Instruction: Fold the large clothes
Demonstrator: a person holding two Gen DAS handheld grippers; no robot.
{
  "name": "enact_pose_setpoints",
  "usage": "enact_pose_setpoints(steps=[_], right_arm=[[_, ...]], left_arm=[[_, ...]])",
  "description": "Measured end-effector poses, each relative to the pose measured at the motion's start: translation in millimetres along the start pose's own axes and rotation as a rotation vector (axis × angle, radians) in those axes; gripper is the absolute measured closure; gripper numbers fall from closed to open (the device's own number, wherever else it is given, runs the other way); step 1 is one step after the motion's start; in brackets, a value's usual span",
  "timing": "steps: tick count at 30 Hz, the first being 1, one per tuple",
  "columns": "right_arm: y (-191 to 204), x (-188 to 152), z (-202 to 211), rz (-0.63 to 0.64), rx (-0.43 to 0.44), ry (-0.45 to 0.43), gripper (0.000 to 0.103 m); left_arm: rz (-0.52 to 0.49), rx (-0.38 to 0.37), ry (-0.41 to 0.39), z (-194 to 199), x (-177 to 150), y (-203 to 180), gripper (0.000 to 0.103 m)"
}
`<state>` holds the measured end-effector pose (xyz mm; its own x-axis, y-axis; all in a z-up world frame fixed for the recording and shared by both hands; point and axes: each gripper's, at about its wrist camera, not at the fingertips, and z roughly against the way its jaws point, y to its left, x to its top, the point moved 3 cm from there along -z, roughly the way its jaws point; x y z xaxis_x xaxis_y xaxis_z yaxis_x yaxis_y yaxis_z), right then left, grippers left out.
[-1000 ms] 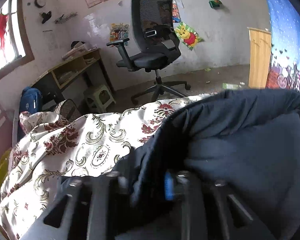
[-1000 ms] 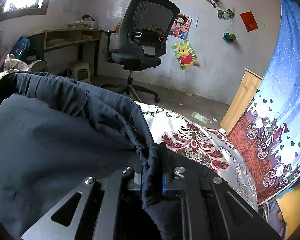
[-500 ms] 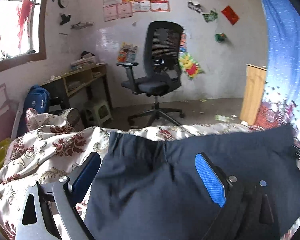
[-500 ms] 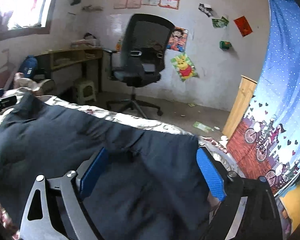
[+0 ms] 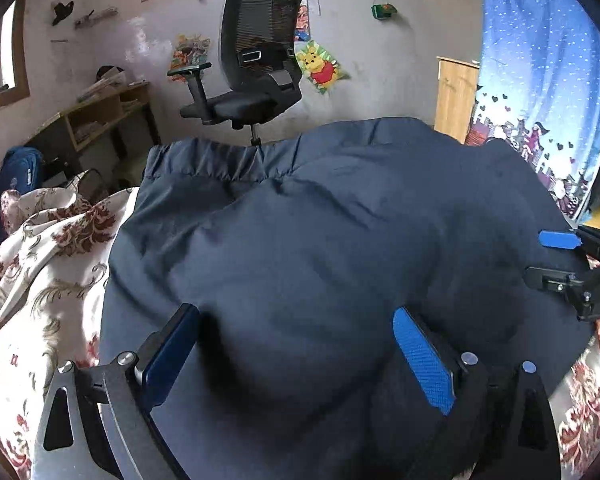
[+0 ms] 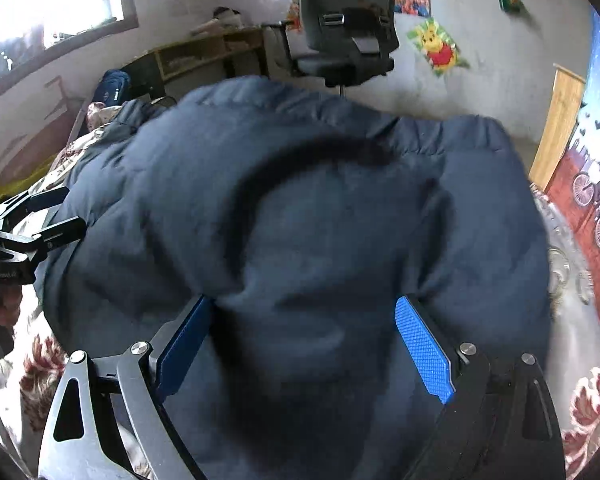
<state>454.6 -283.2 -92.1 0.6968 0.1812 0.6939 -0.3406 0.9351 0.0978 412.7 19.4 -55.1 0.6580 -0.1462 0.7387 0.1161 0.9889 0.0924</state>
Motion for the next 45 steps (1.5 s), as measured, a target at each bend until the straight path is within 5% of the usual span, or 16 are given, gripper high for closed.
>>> enact_pose_setpoints(steps=[15,24,38,45], right_arm=[[-18.9,60.5,-58.7,0.062,-0.077,-0.011,0.001],[-35.3,75.3,-86.1,-0.008,-0.061,0.004,0.001],[-38.1,68.1,-108.4,-0.047,-0.024,0.020,0.001],[-34.9,66.2,-108.8,-0.042,-0.030,0.034,0.001]], left_arm=[[-0.021,0.234,0.065,-72.6,57.7,10.1,0.000],[0.032,0.211,0.120,-107.6,68.1,31.1,0.000],[0.128,0.095,0.114,-129.4,58.3,45.5,0.000],[0.124,0.098,0.105,-131.4,54.0,43.4,0.000]])
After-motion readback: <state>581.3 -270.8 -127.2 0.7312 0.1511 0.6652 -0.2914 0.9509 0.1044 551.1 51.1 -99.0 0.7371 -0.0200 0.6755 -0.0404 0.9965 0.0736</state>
